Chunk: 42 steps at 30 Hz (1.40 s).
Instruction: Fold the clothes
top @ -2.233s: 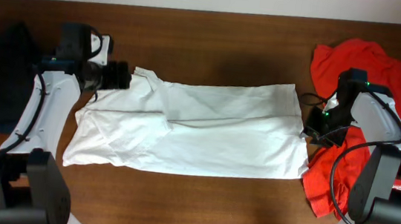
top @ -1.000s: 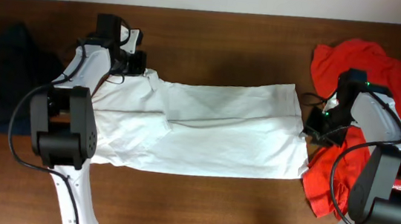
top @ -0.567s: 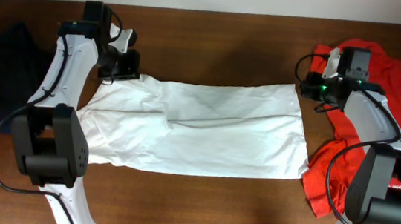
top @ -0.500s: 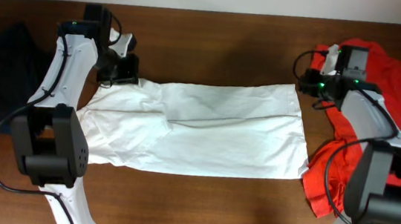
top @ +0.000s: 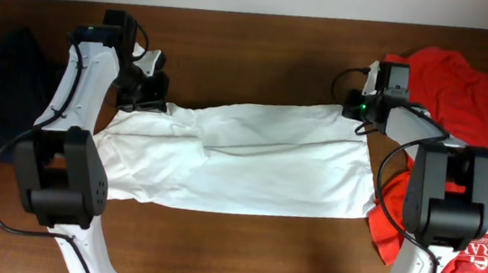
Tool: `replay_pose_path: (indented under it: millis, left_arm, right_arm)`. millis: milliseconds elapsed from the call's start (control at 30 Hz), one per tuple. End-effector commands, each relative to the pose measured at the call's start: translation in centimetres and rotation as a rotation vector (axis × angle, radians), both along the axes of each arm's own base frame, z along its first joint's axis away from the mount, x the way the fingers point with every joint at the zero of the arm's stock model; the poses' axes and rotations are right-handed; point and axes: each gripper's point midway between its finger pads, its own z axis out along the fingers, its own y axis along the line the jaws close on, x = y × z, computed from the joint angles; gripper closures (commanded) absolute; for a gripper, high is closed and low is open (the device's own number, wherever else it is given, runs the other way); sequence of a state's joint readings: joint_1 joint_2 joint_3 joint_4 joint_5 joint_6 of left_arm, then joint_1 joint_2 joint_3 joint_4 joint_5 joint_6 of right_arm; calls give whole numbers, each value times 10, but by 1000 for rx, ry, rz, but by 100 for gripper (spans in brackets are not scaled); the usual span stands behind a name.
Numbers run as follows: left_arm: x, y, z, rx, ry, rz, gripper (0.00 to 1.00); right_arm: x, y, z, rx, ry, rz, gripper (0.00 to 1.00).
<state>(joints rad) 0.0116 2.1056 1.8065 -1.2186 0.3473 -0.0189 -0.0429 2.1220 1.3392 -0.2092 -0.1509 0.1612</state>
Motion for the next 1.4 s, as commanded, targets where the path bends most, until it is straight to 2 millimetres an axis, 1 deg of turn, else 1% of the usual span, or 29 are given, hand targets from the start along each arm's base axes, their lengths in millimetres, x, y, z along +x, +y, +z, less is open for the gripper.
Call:
replay_pose_path:
  millis: [0,33,67,133,167,200,233,300,333,367,467,533,567,667,733,800,833,867,900,933,967,1000,1067,1100,1133,1200,1233,1300,1367]
  left_arm:
    - [-3,9,11,44,-13,2,100]
    - [-5,12,12,66,-6,3,100]
    - [-7,21,17,115,-14,6,100]
    - [-8,24,35,136,-57,10,100]
    - [-9,24,49,135,-94,13,100]
    - [-13,24,67,136,-127,15,100]
    - [-21,24,81,136,-145,16,100]
    - [-37,23,98,136,-145,16,100]
    - [-50,23,100,137,-104,13,100]
    - [-60,23,98,136,-61,10,100]
    - [-88,23,82,134,66,2,100]
    - [-101,22,70,133,129,-2,100]
    - [-109,22,61,133,167,-5,100]
    - [-131,22,38,131,264,-12,100]
    - [-145,22,28,130,318,-15,100]
    - [-155,22,22,129,357,-18,100]
    - [-160,21,22,128,377,-20,95]
    - [-163,21,23,128,392,-21,90]
    - [-168,21,26,122,412,-35,69]
    - [-171,20,27,120,423,-36,61]
    - [-172,20,27,117,424,-36,51]
    - [-171,20,28,118,418,-35,48]
    - [-166,21,28,122,389,-34,48]
    - [-160,25,25,151,361,-21,48]
    - [-153,32,22,196,343,19,48]
    - [-134,52,16,306,283,140,48]
    - [-119,60,12,320,225,185,47]
    - [-106,68,7,319,179,214,45]
    - [-100,76,-3,314,168,258,45]
  right_arm:
    - [-9,-11,-3,-16,69,-47,96]
    - [-11,-17,9,-4,82,-77,96]
    - [-13,-25,25,-3,95,-95,96]
    - [-18,-37,48,-1,123,-118,96]
    - [-25,-43,64,5,158,-132,96]
    - [-41,-49,83,14,227,-146,96]
    - [-53,-50,90,17,279,-150,96]
    - [-82,-45,97,23,406,-140,96]
    - [-98,-43,96,27,470,-137,96]
    - [-118,-40,94,29,552,-136,96]
    - [-151,-35,93,33,689,-110,96]
    - [-163,-34,91,30,732,-77,96]
    - [-173,-34,88,22,773,-79,96]
    - [-196,-39,75,-17,862,-81,96]
    - [-212,-41,65,-40,920,-81,96]
    - [-225,-40,58,-40,965,-78,94]
    - [-230,-41,56,-46,981,-78,81]
    - [-233,-42,54,-54,991,-77,73]
    - [-237,-45,53,-72,1005,-79,63]
    - [-239,-50,53,-105,1015,-81,63]
    - [-241,-56,54,-138,1021,-84,63]
    - [-241,-56,54,-143,1021,-84,63]
    - [-241,-56,54,-143,1021,-87,63]
    - [-241,-56,54,-143,1021,-88,63]
    - [-240,-56,54,-142,1018,-88,63]
    - [-238,-55,53,-131,1009,-87,63]
    - [-238,-55,52,-131,1007,-88,62]
    - [-237,-54,52,-128,1006,-88,62]
    - [-237,-54,52,-124,1004,-88,62]
